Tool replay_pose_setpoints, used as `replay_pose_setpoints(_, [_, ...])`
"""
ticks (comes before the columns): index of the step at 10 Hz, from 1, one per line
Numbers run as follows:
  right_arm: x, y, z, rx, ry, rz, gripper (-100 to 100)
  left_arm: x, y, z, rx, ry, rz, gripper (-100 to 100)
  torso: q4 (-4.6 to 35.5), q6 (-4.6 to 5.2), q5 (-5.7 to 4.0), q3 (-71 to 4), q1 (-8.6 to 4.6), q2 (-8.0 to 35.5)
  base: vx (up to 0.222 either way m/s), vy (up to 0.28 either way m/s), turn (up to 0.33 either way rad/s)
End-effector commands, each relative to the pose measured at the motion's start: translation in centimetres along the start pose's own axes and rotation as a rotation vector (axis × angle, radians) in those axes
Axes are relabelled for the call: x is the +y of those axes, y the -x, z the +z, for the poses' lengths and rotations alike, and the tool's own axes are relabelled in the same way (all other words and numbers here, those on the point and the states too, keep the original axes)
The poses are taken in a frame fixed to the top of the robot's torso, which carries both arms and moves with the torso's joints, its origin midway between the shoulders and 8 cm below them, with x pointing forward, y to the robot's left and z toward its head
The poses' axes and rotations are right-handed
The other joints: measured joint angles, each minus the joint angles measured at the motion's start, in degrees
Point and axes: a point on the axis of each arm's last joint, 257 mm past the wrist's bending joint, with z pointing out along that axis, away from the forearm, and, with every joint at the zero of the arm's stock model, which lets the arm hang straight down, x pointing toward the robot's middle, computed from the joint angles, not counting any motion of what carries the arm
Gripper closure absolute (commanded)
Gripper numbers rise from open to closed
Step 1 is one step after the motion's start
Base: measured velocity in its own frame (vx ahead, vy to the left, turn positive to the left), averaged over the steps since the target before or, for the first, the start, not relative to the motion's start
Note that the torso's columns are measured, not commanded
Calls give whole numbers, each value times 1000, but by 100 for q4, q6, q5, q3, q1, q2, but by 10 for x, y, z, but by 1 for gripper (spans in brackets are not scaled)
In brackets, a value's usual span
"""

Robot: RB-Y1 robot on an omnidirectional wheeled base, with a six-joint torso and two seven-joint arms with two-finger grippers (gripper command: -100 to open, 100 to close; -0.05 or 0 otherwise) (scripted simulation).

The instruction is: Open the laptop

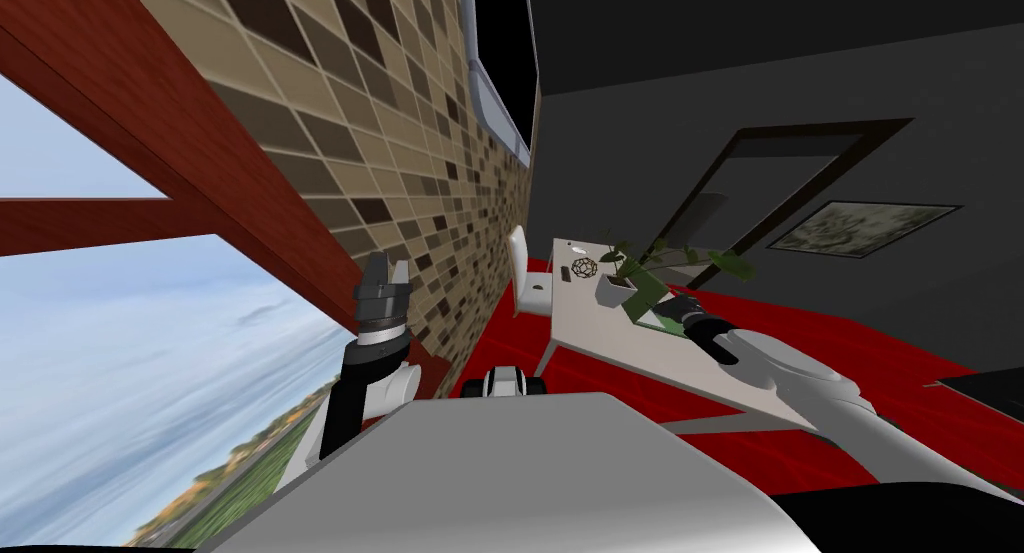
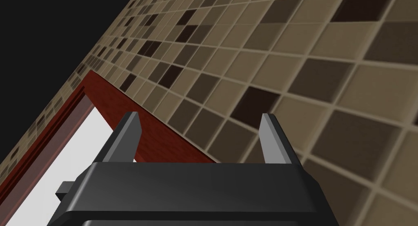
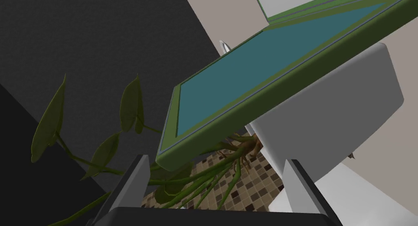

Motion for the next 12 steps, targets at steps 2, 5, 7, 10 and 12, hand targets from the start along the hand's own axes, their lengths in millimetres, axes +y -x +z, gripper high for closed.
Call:
replay_pose_setpoints(2, [-18, -3, 0, 14, -20, -51, -100, 0, 0, 0, 0, 0, 0, 0, -2, -2, 2, -4, 12, -7, 16, 25, 33])
replay_pose_setpoints(5, [-20, -2, 1, 8, -14, 22, 100, 0, 0, 0, 0, 0, 0, 0, -5, -3, -5, 0, 10, -3, -12, -26, 2])
replay_pose_setpoints(7, [-18, -2, 3, 0, -2, 100, 100, 0, 0, 0, 0, 0, 0, 0, -17, 4, -45, 1, -52, -6, -74, -119, 46])
replay_pose_setpoints(10, [-17, -1, 4, -12, 14, 216, 100, 0, 0, 0, 0, 0, 0, 0, -29, 22, -51, -14, -55, -32, -48, -97, 13])
replay_pose_setpoints(12, [-16, 1, 5, -21, 24, 293, 100, 0, 0, 0, 0, 0, 0, 0, -30, 14, -51, -14, -48, -29, -53, -86, 14])
